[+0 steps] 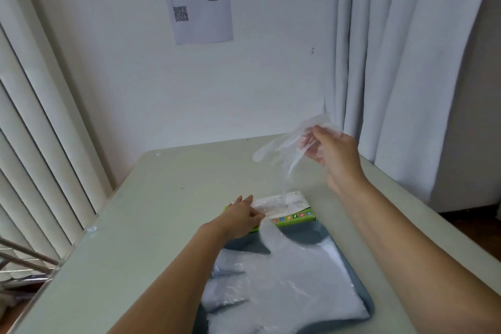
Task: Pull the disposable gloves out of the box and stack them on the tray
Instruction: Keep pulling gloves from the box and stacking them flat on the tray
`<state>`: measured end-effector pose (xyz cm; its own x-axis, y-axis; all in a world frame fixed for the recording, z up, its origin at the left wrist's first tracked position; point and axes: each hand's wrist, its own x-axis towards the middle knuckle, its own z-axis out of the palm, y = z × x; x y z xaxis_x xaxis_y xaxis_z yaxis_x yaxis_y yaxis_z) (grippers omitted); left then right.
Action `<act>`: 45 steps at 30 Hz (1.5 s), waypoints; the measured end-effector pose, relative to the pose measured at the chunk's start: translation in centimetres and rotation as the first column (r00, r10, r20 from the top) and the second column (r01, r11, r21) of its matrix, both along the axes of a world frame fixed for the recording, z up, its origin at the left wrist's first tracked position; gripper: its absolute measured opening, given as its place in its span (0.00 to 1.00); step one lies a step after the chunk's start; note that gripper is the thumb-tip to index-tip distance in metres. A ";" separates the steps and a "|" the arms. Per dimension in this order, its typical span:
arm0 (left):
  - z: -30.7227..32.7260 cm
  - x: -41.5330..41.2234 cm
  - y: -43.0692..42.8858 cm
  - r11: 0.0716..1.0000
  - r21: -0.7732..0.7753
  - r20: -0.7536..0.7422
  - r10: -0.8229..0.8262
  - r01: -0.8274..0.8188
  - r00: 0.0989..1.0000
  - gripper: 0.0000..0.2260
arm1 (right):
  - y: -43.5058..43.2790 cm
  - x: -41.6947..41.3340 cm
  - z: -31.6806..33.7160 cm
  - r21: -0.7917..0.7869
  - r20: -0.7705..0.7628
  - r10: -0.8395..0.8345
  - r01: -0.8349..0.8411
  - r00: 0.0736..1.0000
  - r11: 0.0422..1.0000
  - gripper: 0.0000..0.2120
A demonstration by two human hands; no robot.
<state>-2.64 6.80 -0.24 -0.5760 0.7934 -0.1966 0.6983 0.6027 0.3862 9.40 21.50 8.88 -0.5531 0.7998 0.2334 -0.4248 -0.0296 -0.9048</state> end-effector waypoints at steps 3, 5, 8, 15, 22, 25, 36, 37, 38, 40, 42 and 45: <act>0.4 -0.4 -0.3 0.992 0.121 -0.018 0.031 -0.028 0.999 0.14 | 0.0 2.0 1.4 -0.028 0.000 0.152 -0.152 0.988 0.988 0.09; 1.1 -0.3 -0.9 0.976 0.213 -0.086 0.072 -0.052 0.994 0.12 | -0.1 3.1 1.9 -0.030 0.041 0.204 -0.202 0.978 0.979 0.09; 3.3 0.6 -2.4 0.902 0.421 -0.031 0.124 -0.100 0.992 0.16 | -0.4 4.6 2.8 -0.030 0.087 0.241 -0.239 0.967 0.971 0.08; 6.9 4.0 -6.0 0.729 0.649 0.464 -0.156 -0.215 0.872 0.53 | -2.3 6.8 4.1 -0.013 0.238 0.331 -0.338 0.913 0.941 0.07; 6.7 6.7 -7.2 0.727 0.668 0.389 -0.159 -0.159 0.907 0.24 | -4.6 8.7 4.9 -0.092 0.252 0.510 -0.505 0.822 0.858 0.08; 6.2 7.7 -7.6 0.688 0.711 0.438 -0.270 -0.147 0.858 0.15 | -4.9 9.5 5.0 -0.179 0.197 0.557 -0.529 0.807 0.829 0.09; 5.7 6.3 -11.3 0.911 0.389 0.702 -0.199 -0.134 0.684 0.20 | -1.8 12.7 -1.8 -0.078 0.682 0.374 -0.445 0.628 0.892 0.02; 5.4 6.3 -11.4 0.924 0.348 0.712 -0.151 -0.159 0.686 0.20 | -1.9 12.7 -2.5 -0.081 0.702 0.367 -0.443 0.611 0.893 0.02; 5.2 6.3 -11.4 0.932 0.315 0.717 -0.109 -0.179 0.689 0.17 | -2.0 12.7 -3.2 -0.075 0.720 0.352 -0.437 0.598 0.896 0.02; 4.7 6.1 -11.2 0.946 0.250 0.725 -0.041 -0.208 0.687 0.10 | -2.6 12.3 -4.3 -0.021 0.765 0.287 -0.422 0.577 0.906 0.06; 4.4 6.2 -10.8 0.956 0.202 0.701 0.010 -0.212 0.713 0.08 | -3.2 11.7 -5.3 0.065 0.795 0.189 -0.391 0.577 0.918 0.10; 4.1 6.2 -10.2 0.962 0.172 0.590 0.071 -0.211 0.804 0.08 | -3.5 10.8 -6.5 0.180 0.811 0.057 -0.341 0.582 0.923 0.13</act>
